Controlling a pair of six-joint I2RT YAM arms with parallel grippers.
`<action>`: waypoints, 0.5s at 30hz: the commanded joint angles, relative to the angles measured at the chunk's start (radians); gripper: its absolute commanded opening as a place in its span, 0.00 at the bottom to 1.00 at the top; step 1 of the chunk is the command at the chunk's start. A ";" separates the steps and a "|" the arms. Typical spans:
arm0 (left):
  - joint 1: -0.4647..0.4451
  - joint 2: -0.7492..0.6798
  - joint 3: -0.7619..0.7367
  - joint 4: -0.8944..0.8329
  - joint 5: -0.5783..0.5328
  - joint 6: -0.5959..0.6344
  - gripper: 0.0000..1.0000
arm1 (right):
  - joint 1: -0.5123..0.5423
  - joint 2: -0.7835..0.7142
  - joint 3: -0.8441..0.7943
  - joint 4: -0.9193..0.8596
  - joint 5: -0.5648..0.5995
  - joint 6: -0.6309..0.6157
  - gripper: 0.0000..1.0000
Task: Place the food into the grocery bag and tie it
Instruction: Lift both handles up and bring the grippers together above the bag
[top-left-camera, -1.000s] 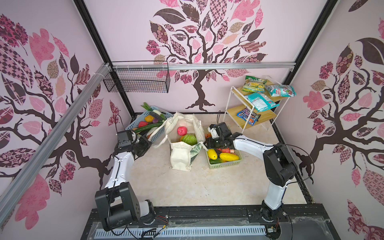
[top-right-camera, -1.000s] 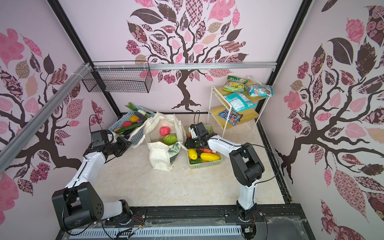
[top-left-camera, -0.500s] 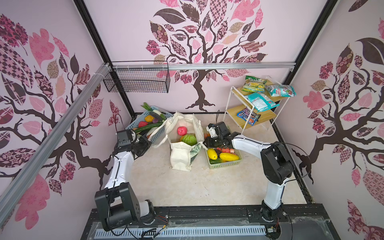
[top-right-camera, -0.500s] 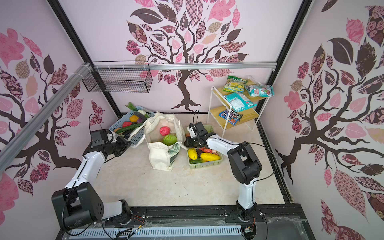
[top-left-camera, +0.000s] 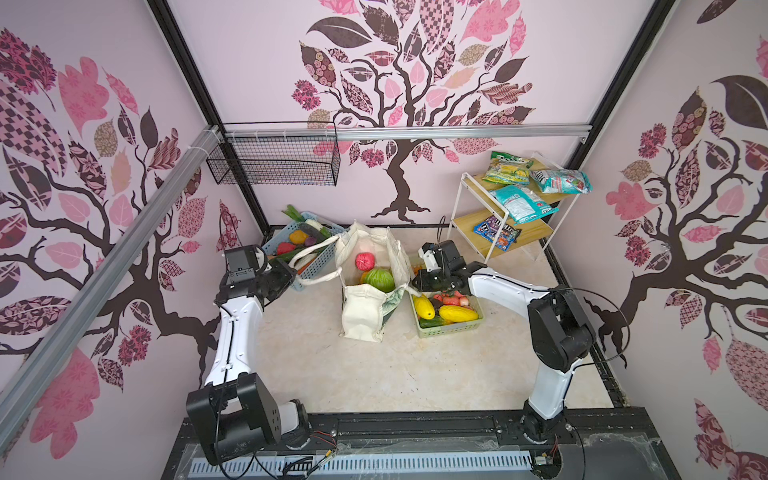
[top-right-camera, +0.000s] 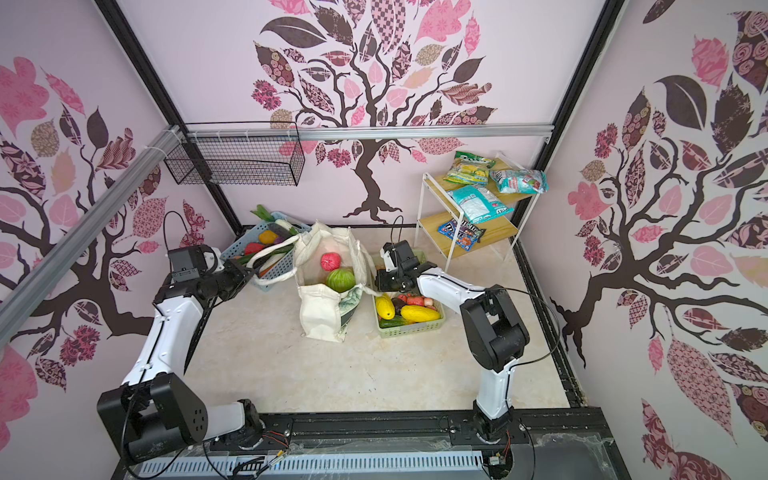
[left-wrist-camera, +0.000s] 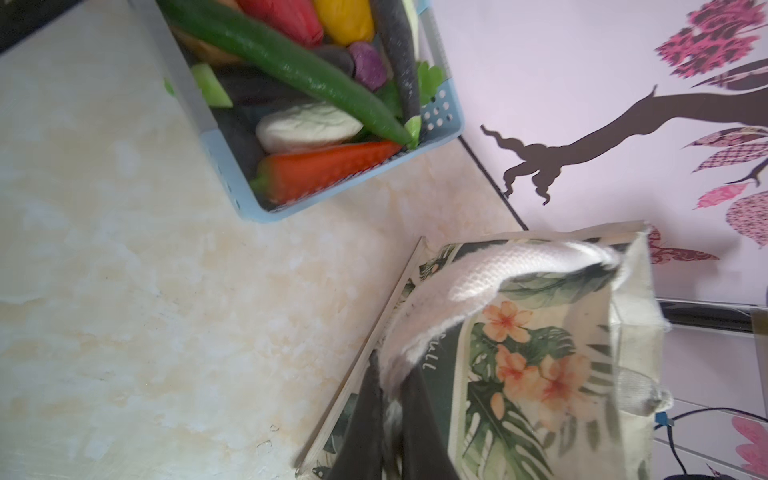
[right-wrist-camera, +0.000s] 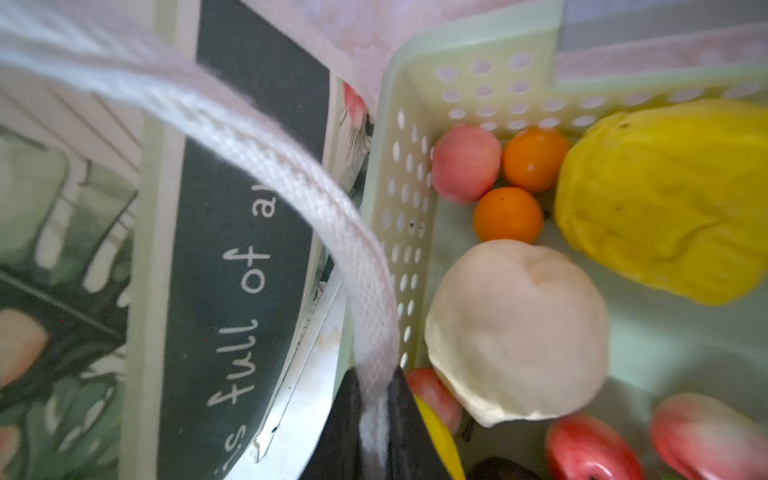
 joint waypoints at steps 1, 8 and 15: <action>-0.009 -0.036 0.101 -0.026 -0.019 0.021 0.00 | -0.010 -0.097 0.028 -0.016 0.059 -0.025 0.14; -0.081 -0.048 0.282 -0.112 -0.092 0.078 0.00 | -0.014 -0.169 0.129 -0.047 0.175 -0.037 0.14; -0.219 -0.037 0.434 -0.153 -0.107 0.137 0.00 | 0.006 -0.223 0.250 0.000 0.130 -0.048 0.12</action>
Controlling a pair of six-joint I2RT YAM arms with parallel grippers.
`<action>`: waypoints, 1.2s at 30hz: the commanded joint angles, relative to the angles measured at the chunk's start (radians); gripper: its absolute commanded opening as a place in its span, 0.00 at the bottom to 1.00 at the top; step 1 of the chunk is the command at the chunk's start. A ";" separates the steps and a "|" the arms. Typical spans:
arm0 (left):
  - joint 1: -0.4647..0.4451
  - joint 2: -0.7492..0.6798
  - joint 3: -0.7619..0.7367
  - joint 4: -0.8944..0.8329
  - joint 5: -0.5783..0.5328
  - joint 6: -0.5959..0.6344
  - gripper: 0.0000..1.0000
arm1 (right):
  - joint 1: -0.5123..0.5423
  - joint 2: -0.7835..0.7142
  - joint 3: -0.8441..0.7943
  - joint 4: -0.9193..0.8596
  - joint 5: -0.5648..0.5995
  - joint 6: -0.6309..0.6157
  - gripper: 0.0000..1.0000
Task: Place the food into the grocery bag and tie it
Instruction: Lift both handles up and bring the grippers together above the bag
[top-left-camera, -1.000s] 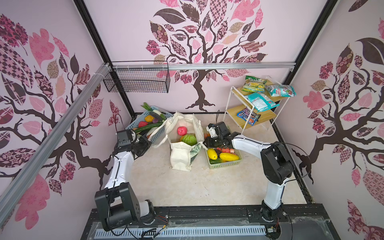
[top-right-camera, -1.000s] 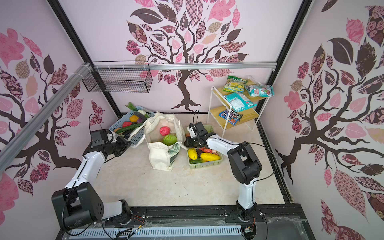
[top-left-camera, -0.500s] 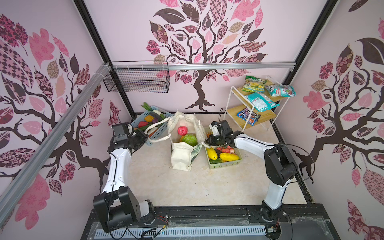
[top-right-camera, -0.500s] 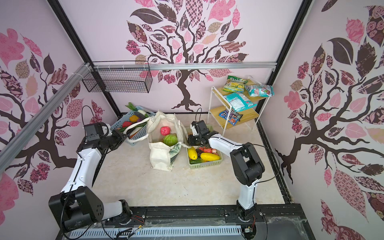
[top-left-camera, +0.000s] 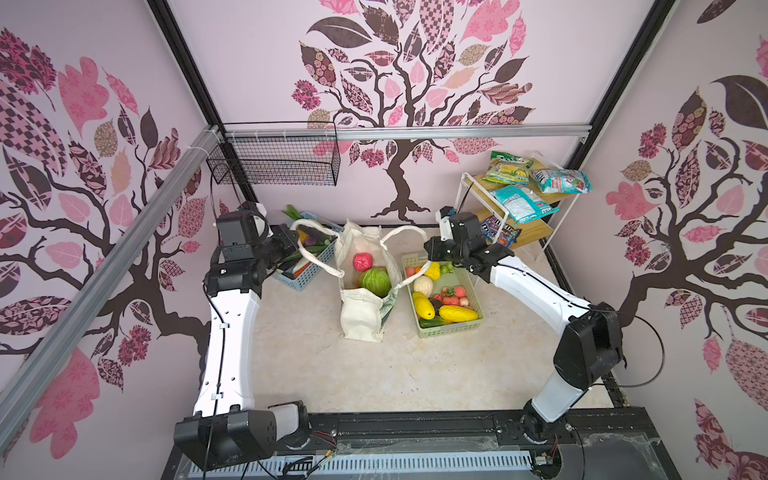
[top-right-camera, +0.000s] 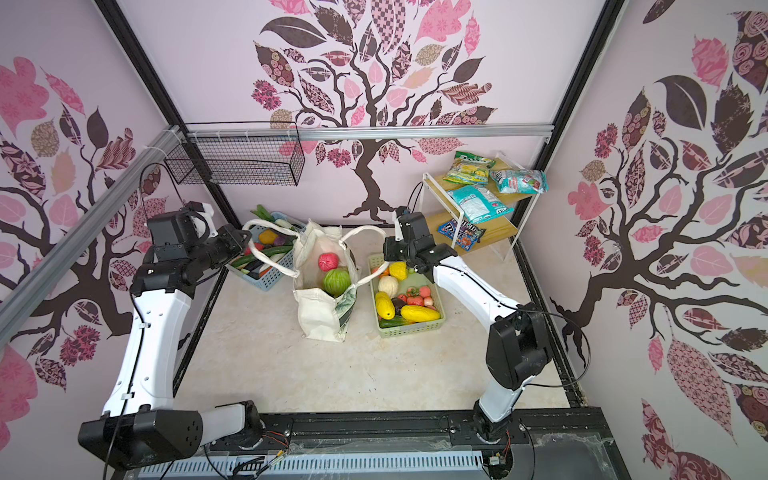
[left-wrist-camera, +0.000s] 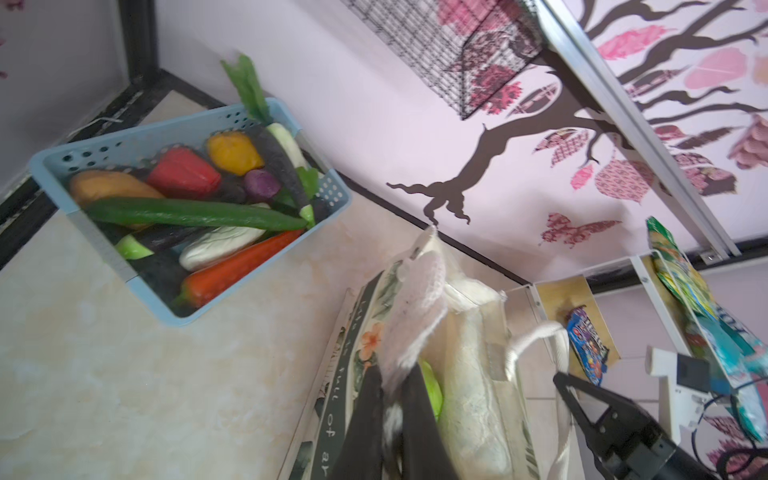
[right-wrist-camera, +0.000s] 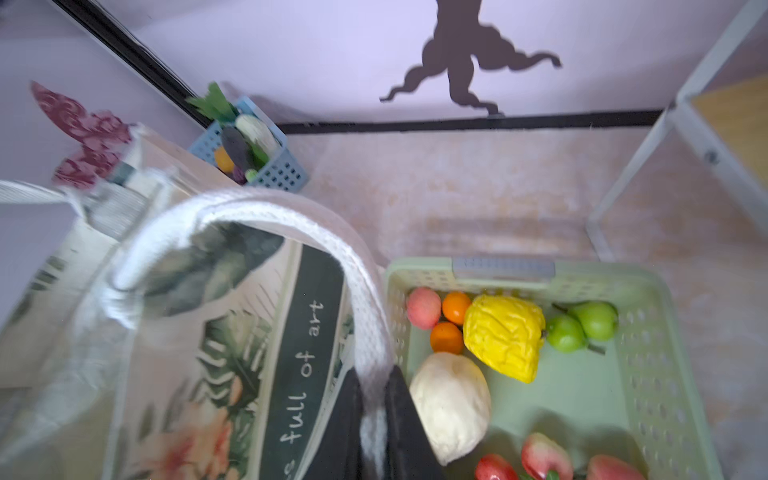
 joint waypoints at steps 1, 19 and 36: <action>-0.063 -0.006 0.095 -0.027 -0.022 0.055 0.00 | 0.034 -0.070 0.062 0.055 -0.032 -0.029 0.12; -0.423 0.118 0.278 -0.069 -0.207 0.100 0.00 | 0.256 -0.037 0.042 0.404 -0.316 -0.071 0.12; -0.506 0.111 0.230 -0.121 -0.151 0.133 0.03 | 0.268 0.077 -0.015 0.620 -0.379 0.017 0.10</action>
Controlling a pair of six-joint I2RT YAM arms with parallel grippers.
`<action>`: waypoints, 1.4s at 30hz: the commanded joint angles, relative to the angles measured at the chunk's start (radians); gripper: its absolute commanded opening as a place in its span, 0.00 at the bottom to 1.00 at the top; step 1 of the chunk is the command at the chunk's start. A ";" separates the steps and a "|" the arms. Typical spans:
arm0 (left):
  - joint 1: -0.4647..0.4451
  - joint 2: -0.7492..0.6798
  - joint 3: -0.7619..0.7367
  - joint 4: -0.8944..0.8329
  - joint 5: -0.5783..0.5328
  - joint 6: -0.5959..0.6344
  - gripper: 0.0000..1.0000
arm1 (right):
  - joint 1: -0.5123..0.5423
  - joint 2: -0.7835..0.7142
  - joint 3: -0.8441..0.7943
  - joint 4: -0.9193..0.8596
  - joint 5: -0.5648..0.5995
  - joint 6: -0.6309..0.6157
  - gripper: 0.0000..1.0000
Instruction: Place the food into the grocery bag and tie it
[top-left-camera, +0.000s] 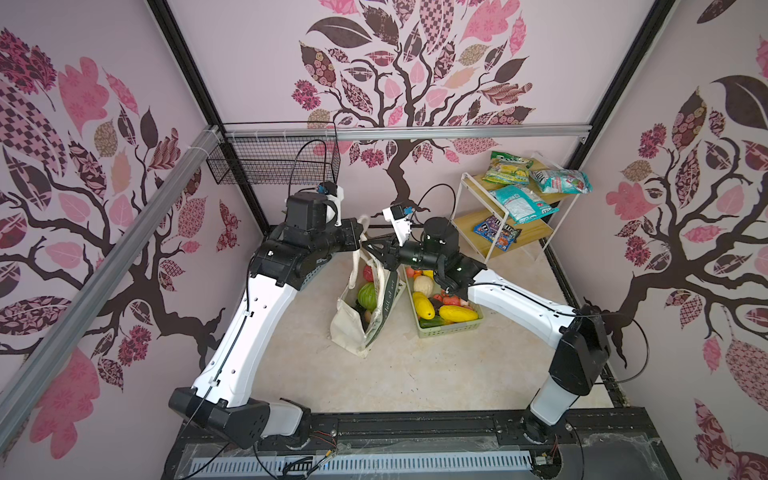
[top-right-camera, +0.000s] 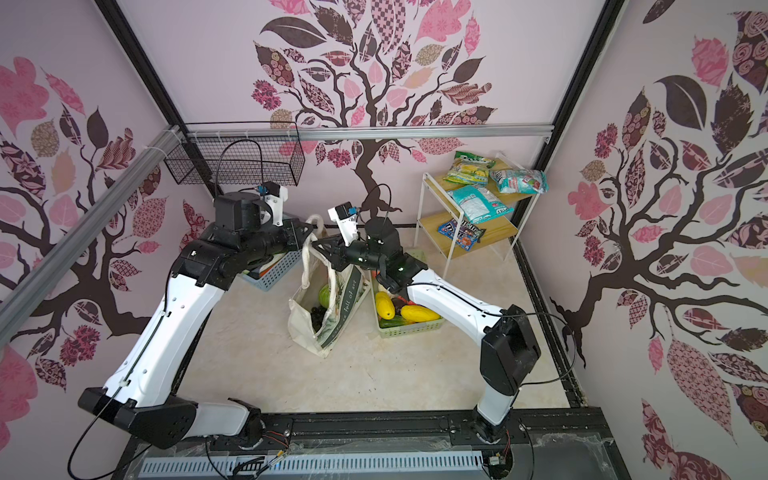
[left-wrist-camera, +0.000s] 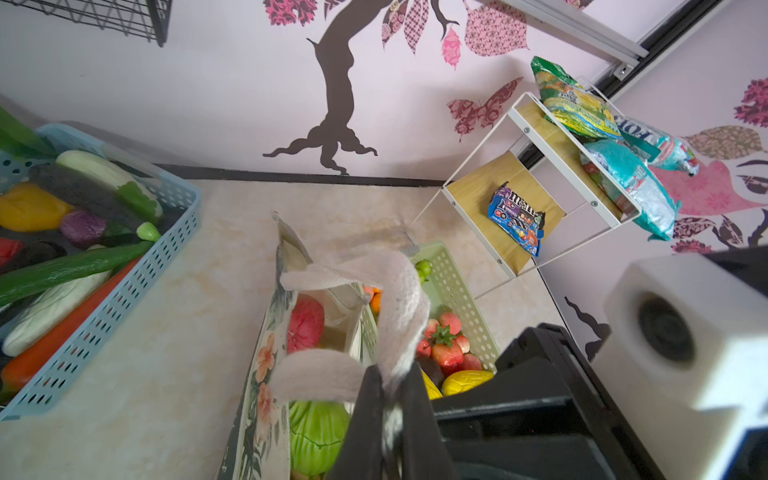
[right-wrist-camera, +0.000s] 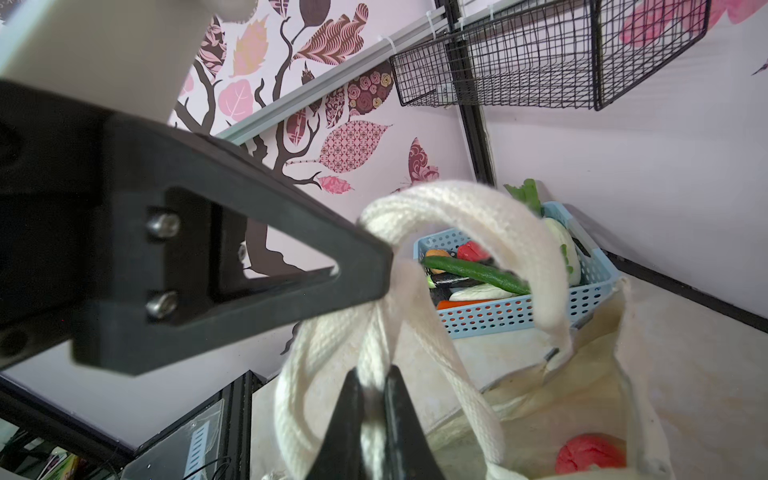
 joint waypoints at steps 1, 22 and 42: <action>-0.016 -0.022 -0.014 0.003 0.040 0.013 0.03 | 0.009 0.036 -0.003 0.108 -0.021 0.041 0.10; -0.017 -0.098 -0.081 0.040 0.098 -0.027 0.51 | 0.009 0.035 -0.055 0.245 0.011 0.101 0.10; 0.121 -0.055 -0.078 -0.010 0.090 -0.096 0.65 | 0.036 0.025 -0.028 0.165 0.030 0.026 0.10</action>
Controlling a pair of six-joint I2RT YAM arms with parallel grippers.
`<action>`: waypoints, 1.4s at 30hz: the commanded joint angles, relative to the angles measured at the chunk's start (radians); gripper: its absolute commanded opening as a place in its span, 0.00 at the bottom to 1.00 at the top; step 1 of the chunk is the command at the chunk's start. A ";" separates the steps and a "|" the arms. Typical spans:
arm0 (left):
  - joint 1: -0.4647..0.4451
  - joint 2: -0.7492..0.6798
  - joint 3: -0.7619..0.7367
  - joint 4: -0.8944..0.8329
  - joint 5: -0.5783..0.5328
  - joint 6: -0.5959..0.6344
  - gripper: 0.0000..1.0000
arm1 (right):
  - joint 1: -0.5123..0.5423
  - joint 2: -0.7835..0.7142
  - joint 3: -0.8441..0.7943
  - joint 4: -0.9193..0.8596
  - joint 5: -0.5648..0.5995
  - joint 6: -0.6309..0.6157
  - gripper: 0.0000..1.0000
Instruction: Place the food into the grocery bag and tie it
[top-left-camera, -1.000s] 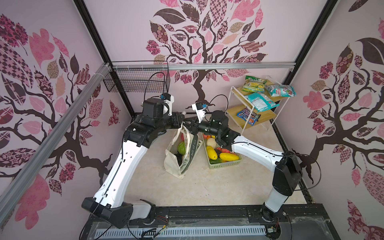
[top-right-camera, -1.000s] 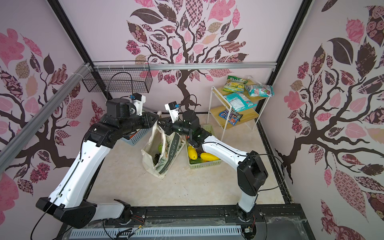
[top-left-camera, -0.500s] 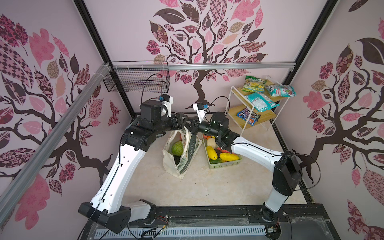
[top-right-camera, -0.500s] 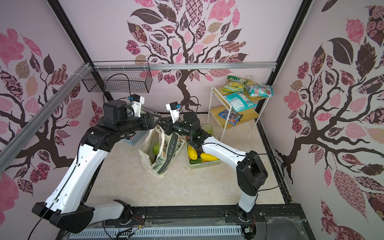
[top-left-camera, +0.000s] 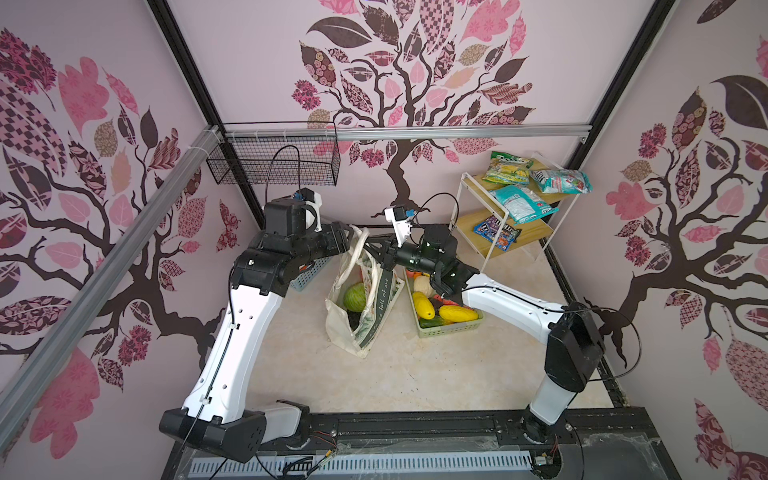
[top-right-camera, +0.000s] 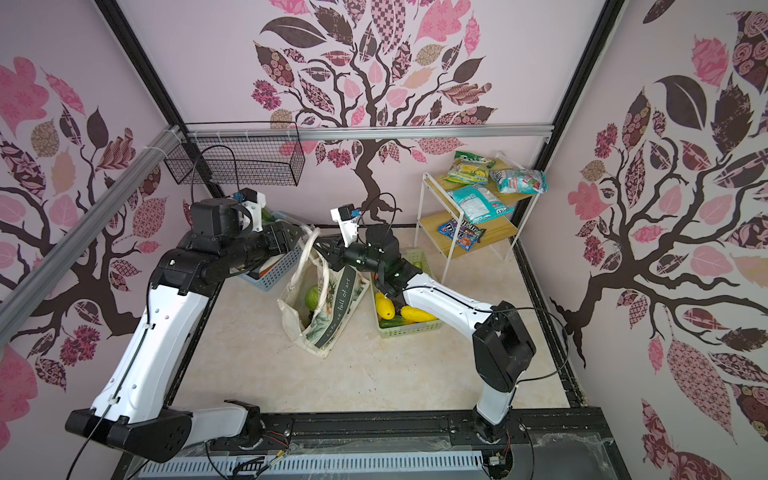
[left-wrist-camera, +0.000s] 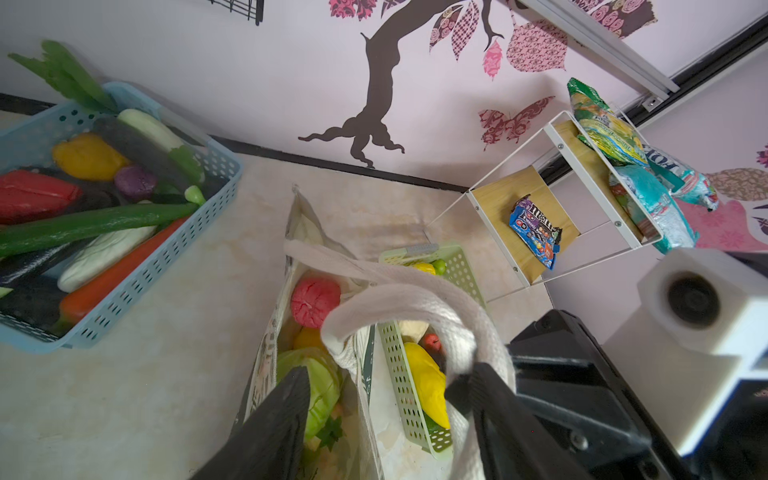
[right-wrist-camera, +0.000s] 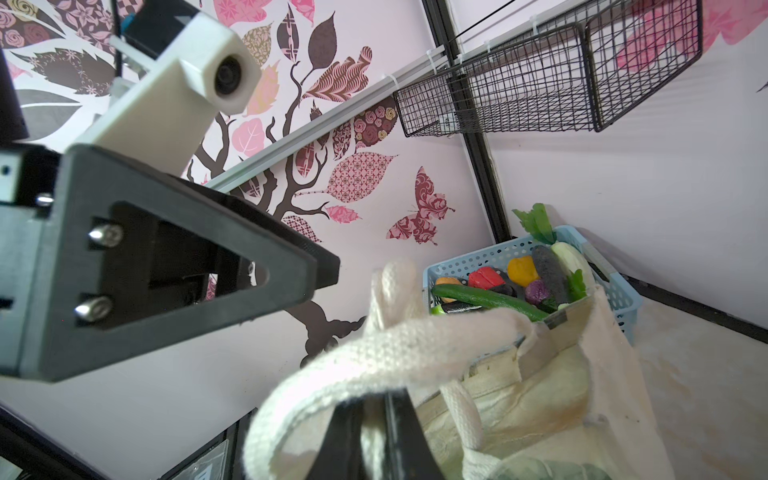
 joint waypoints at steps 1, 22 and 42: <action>-0.002 0.015 -0.022 0.047 0.051 -0.049 0.66 | 0.029 0.003 0.038 -0.030 0.004 -0.044 0.10; -0.002 -0.008 -0.023 -0.017 -0.051 -0.126 0.67 | 0.075 -0.027 0.049 -0.106 0.220 -0.147 0.10; -0.002 0.038 -0.076 0.090 0.088 -0.205 0.58 | 0.116 -0.025 0.027 -0.041 0.106 -0.192 0.15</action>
